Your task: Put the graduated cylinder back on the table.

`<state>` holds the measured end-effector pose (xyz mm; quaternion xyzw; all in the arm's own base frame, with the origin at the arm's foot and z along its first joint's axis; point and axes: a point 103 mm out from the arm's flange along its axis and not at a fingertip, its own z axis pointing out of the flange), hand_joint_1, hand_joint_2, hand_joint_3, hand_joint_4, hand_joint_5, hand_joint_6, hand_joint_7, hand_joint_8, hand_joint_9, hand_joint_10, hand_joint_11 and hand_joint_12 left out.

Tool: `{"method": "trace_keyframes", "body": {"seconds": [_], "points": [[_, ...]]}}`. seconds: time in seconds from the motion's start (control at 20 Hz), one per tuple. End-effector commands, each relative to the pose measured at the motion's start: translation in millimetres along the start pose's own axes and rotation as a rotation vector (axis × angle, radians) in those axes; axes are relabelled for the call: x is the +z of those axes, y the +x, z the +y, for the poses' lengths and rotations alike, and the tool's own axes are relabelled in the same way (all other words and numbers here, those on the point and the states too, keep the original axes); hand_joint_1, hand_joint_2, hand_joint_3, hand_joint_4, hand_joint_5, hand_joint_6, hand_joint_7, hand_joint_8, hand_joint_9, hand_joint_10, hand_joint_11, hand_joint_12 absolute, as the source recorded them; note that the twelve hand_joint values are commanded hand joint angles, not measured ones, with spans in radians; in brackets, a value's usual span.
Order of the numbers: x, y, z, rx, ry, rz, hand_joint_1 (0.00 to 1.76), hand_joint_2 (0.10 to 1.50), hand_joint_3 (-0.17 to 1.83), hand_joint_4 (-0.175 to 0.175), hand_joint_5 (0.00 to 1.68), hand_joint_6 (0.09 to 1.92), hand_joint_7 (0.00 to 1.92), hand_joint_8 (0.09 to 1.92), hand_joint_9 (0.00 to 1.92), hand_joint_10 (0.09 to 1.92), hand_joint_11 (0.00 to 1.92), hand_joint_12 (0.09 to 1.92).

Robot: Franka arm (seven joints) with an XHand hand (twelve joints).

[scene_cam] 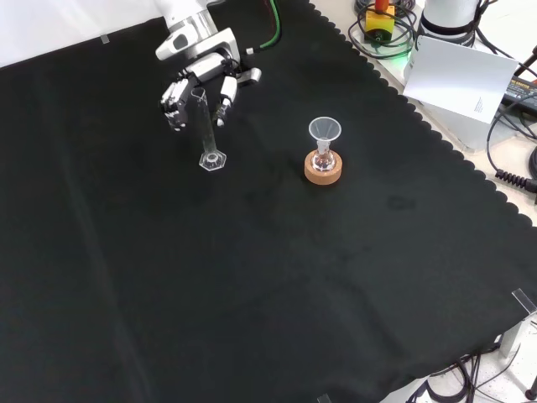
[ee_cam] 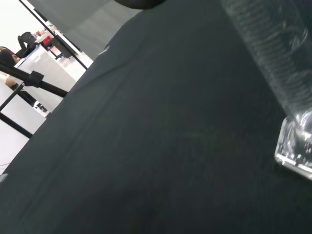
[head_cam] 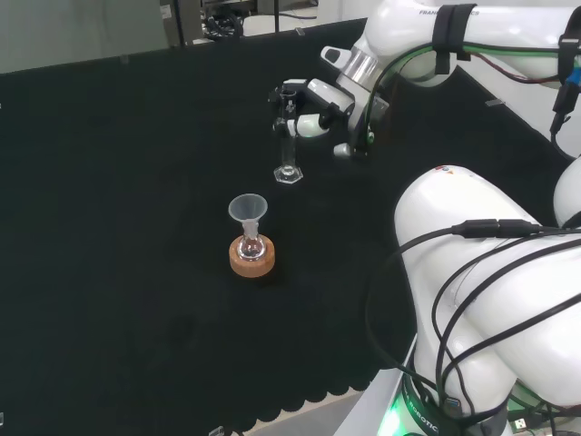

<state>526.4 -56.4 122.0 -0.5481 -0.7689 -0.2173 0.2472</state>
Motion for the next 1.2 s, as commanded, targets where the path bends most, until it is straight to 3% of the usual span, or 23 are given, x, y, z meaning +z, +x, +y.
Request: {"method": "trace_keyframes", "body": {"seconds": [0.05,0.5,0.9,1.2], "points": [[-29,0,-3,0.03,-0.013,-0.044,0.86,0.95,-0.17,-0.1,0.3,0.36,0.2,0.74,0.43,0.69,0.2,1.39],[-86,28,-25,0.054,-0.041,-0.162,0.79,0.92,-0.17,-0.101,0.25,0.1,0.0,0.7,0.18,0.82,0.03,1.48],[-141,86,-79,0.091,-0.086,-0.269,0.77,0.91,-0.17,-0.101,0.24,0.09,0.0,0.68,0.15,0.84,0.0,1.49],[-155,131,-116,0.117,-0.085,-0.311,0.75,0.91,-0.17,-0.1,0.23,0.09,0.0,0.66,0.15,0.84,0.0,1.49]]}}
